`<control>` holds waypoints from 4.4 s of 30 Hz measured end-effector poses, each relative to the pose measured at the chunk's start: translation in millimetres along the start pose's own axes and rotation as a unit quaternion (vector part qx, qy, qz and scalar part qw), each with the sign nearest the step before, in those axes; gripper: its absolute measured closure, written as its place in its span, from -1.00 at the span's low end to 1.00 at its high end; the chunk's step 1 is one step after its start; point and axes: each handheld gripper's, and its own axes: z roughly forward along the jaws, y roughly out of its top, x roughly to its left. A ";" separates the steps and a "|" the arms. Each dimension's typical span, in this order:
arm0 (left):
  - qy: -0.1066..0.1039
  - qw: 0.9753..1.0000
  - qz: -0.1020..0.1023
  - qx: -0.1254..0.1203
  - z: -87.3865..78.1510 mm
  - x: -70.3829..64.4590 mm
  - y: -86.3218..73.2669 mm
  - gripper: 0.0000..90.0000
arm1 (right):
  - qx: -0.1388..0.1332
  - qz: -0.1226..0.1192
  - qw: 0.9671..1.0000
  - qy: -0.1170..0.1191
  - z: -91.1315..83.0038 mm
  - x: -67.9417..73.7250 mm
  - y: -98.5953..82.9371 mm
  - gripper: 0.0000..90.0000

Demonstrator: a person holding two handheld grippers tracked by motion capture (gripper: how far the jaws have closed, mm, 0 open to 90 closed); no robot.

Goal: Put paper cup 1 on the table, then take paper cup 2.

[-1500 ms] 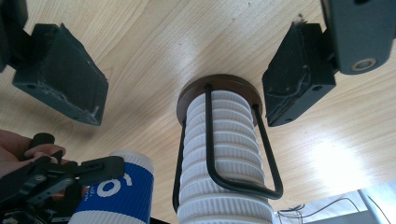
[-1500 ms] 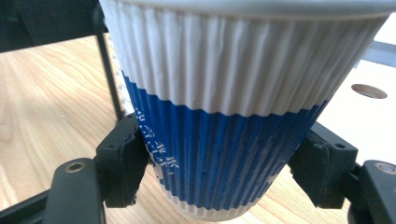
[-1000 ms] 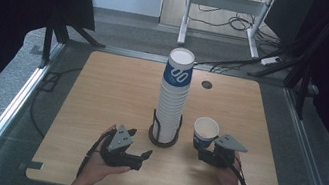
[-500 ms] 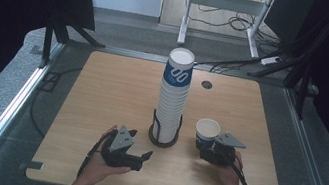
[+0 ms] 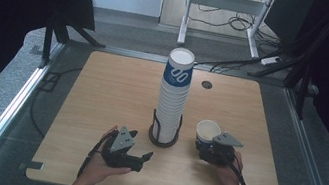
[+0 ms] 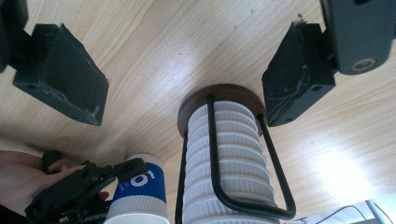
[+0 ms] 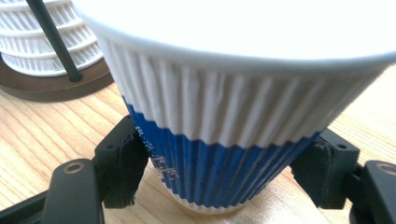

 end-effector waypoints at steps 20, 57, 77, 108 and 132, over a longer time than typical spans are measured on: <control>-0.014 1.000 -0.016 -0.012 -8.2 5.1 2.0 -0.67 | -0.059 0.041 0.997 -0.002 -35.4 1.0 2.6 -0.71; -0.018 0.998 -0.018 -0.065 -3.0 18.3 44.2 -0.68 | -0.169 0.016 0.976 0.139 -95.7 27.2 34.2 -0.51; -0.055 0.994 -0.004 -0.090 25.8 43.7 95.4 -0.77 | -0.159 0.002 0.975 0.157 -90.4 33.8 34.4 -0.50; -0.060 0.994 -0.002 -0.093 57.9 52.3 104.3 -0.72 | -0.144 -0.010 0.973 0.180 -73.7 35.5 46.8 -0.50; -0.054 0.995 0.003 -0.084 55.4 51.3 105.4 -0.72 | -0.176 -0.040 0.954 0.240 -98.3 9.6 132.5 -0.48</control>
